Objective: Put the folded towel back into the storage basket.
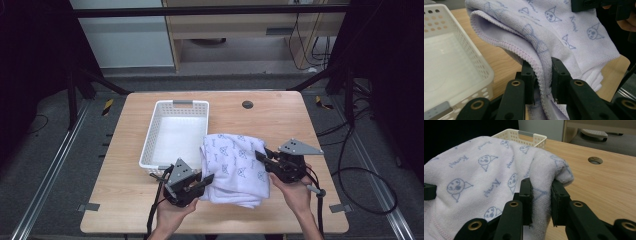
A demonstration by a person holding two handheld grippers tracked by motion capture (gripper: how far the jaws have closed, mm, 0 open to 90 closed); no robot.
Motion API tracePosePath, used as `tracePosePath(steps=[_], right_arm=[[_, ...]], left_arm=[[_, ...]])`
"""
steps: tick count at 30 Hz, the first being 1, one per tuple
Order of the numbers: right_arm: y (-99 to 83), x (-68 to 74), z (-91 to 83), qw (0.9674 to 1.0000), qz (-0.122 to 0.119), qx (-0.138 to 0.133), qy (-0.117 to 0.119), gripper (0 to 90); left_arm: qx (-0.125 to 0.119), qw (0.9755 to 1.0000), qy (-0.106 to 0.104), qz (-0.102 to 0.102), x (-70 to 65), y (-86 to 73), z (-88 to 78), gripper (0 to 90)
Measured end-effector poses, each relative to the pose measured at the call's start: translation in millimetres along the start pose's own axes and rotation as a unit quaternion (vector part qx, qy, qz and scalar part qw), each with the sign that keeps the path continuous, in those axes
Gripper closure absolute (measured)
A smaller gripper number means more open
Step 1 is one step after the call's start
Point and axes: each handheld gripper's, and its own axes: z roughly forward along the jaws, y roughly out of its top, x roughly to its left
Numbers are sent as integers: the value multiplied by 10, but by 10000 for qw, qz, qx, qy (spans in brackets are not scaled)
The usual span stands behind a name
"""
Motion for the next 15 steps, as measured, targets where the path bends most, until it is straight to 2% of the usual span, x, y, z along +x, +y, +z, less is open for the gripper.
tracePosePath(steps=[5,9,15], right_arm=[[68,44,8,10000,-19,-22,33,743],[146,102,15,9999,-120,-91,-18,743],[272,130,64,9997,-100,-207,-66,743]], left_arm=[[-48,9999,74,78,29,15,-60,743],[-111,9998,115,89,71,61,-82,744],[-238,9995,175,59,140,152,-118,744]])
